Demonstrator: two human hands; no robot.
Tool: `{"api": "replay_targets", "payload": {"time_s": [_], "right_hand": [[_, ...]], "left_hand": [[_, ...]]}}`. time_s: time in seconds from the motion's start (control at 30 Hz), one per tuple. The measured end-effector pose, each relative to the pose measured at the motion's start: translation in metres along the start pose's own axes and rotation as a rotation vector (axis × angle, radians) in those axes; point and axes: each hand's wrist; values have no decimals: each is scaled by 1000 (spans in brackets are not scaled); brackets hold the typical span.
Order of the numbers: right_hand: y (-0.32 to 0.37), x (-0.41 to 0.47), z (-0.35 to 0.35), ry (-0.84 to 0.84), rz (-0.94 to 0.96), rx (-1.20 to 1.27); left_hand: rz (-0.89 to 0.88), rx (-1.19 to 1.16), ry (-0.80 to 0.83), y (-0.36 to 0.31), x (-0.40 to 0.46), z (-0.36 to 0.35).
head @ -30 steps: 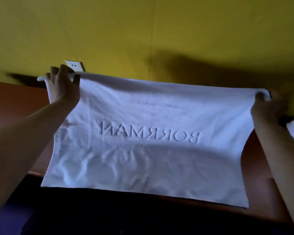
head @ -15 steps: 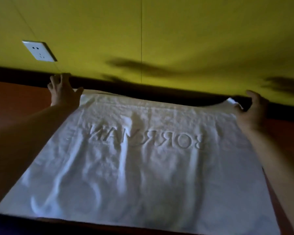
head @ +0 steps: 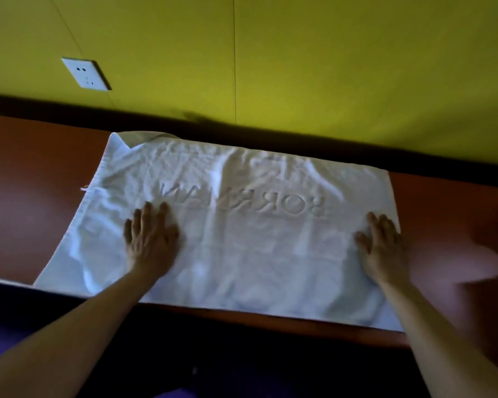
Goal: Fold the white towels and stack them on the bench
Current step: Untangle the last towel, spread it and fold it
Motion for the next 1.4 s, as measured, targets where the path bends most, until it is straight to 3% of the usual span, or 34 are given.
{"api": "replay_targets", "payload": {"time_s": [0.2,0.4,0.53,0.63,0.77,0.87,0.93,1.1,1.23,1.4], "right_hand": [[-6,-60,10,52,-60,-35],[-21,-80,23,94,-68,-5],[-17,-69,36,78,-118,40],[-22,-58,44,23,-125,100],[-34,-37,54,33,-207,235],[-50,-23,57,16,-222,336],[-59,-15,60,42,-247,369],[-74,7,64,53,-297,439],[-73,20,69,44,-324,437],[-63,38,69,51,-443,486]], "left_hand": [[-76,67,74,-9,-55,-4],[-120,144,117,23,-26,4],[-147,126,14,-10,-42,5],[-360,19,-34,-68,-87,-4],[-802,-130,-89,-165,-175,-24],[-1081,-159,-5,-229,-238,-32],[-1185,-48,40,-261,-265,-41],[-1121,-24,-103,-288,-268,-70],[-1035,-95,-8,-292,-263,-65],[-761,-352,32,-296,-263,-41]]}}
Point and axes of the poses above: each hand's wrist, its own x-axis towards the middle knuckle, its own z-axis out of the back of the hand, y = z × x, and after that the axes turned 5 degrees about z, right-handed
